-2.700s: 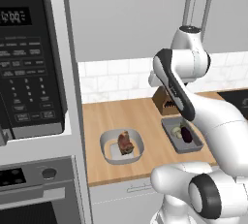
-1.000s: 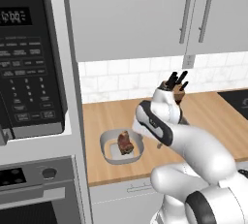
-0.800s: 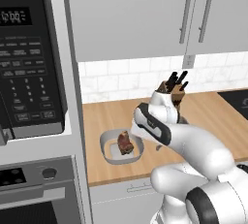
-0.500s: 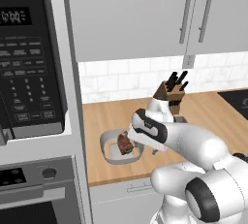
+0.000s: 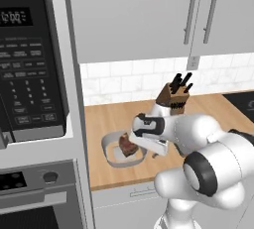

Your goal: Take the meat container that has the steak and place it on the second highest rack of the freezer. Then take the vegetable container that has the mushroom and eggplant and place it on the highest rack of the freezer.

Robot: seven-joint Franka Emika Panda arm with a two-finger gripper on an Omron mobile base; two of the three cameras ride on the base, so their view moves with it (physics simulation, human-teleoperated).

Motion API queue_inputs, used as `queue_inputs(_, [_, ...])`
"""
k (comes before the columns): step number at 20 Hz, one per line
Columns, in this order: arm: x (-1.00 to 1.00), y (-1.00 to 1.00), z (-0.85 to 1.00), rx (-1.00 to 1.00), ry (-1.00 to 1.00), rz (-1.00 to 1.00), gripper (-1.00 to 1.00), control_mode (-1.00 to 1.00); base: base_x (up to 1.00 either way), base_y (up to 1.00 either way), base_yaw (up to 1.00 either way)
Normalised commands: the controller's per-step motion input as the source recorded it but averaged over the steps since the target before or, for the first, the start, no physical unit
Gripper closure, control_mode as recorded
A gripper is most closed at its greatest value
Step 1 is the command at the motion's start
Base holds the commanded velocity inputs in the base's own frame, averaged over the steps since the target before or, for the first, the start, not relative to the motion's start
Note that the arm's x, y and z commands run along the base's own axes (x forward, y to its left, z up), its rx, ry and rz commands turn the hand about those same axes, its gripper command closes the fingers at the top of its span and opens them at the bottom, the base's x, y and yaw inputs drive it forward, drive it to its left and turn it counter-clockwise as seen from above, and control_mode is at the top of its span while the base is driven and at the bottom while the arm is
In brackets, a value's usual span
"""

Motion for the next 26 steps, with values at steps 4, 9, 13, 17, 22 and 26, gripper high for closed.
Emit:
queue_inputs(4, [0.03, 0.84, -0.47, -0.02, 0.00, -0.01, 1.00, -1.00, 0.00, 0.00, 0.00])
queue_inputs(9, [0.00, 0.53, -0.36, 0.00, 0.00, -0.01, 1.00, -1.00, 0.00, 0.00, 0.00])
queue_inputs(13, [-0.16, 0.04, -0.22, 0.00, 0.00, 0.00, 1.00, -1.00, 0.00, 0.00, 0.00])
queue_inputs(17, [-0.69, -0.18, -0.01, 0.04, -0.12, -0.02, 1.00, -1.00, 0.00, 0.00, 0.00])
queue_inputs(22, [-0.89, -0.44, 0.00, 0.14, -0.28, -0.08, 1.00, -1.00, 0.00, 0.00, 0.00])
queue_inputs(26, [-0.62, -0.54, 0.00, 0.14, -0.12, -0.21, 1.00, -1.00, 0.00, 0.00, 0.00])
